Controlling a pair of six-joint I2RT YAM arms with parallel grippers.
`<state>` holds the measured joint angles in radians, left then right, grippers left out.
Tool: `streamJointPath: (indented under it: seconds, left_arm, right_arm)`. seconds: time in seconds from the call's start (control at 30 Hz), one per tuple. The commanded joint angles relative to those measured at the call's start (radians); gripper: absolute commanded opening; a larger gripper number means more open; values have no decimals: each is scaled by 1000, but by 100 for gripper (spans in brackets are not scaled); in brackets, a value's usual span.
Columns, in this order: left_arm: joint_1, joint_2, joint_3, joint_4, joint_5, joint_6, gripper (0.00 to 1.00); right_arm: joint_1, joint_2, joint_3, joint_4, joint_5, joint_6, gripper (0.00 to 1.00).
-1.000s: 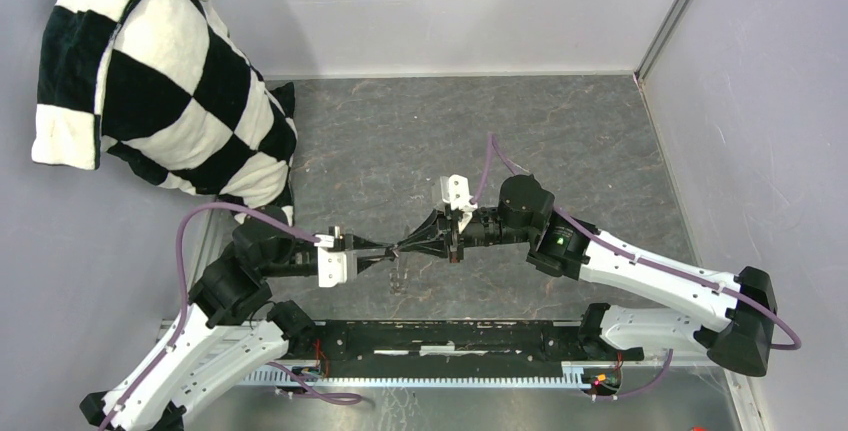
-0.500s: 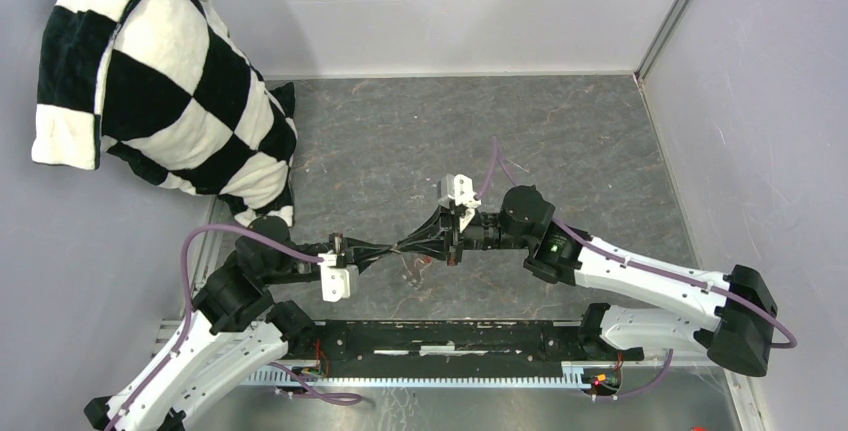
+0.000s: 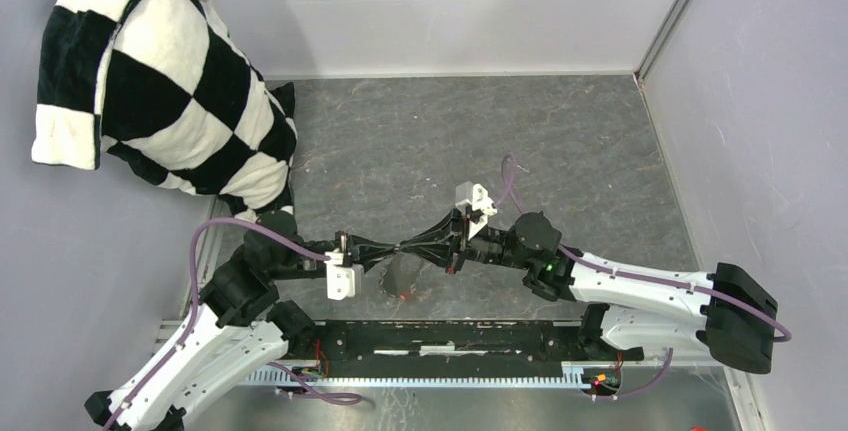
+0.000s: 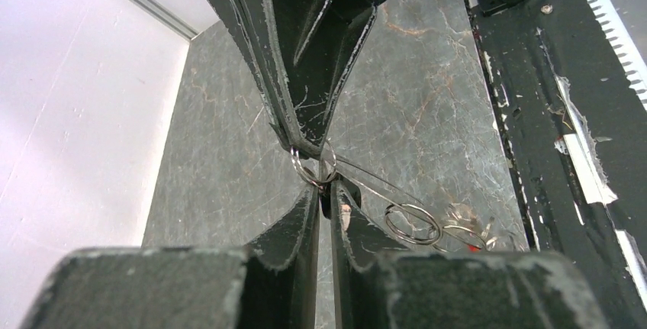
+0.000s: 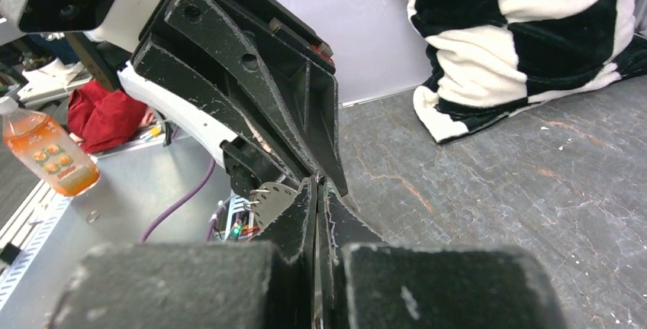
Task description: Put the keys on the keyring
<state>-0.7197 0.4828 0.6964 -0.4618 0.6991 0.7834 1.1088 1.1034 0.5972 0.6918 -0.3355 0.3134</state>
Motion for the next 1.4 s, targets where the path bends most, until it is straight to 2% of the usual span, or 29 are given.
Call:
streamJointPath:
  seconds: [0.0,0.23,0.3,0.47,0.63,0.8,0.9,1.03,1.23,1.37]
  left_arm:
    - [-1,-4,13,45,50,36,16]
    - [-1,-58,-21,44,51,108,17]
    - [-1,-67,-32,28,63,151,19]
    - [-1,-46,-21,1,87,193,39]
    - [-1,29,57,16,52,73,51]
    - [-1,53,133,44,-33,-74,52]
    - [-1,57,160,40,-14,-150,52]
    - [-1,75,174,-6,93,-178,49]
    - [-2,96,165,-35,80,-172,44]
    - [-1,116,182,-59,118,-192,39]
  right_arm:
    - [20,-21,-18,175,127,26,0]
    - [32,-54,-55,198,251,5,0]
    - [35,-50,-68,229,268,15,0]
    - [51,-28,-88,307,274,43,0]
    - [52,-27,-138,418,242,62,0]
    - [52,-47,-187,501,179,48,0]
    - [51,-47,-188,507,143,40,0]
    - [51,-36,-168,509,102,32,0]
    - [51,-16,-118,466,34,8,0]
    - [53,-15,-104,446,28,-7,0]
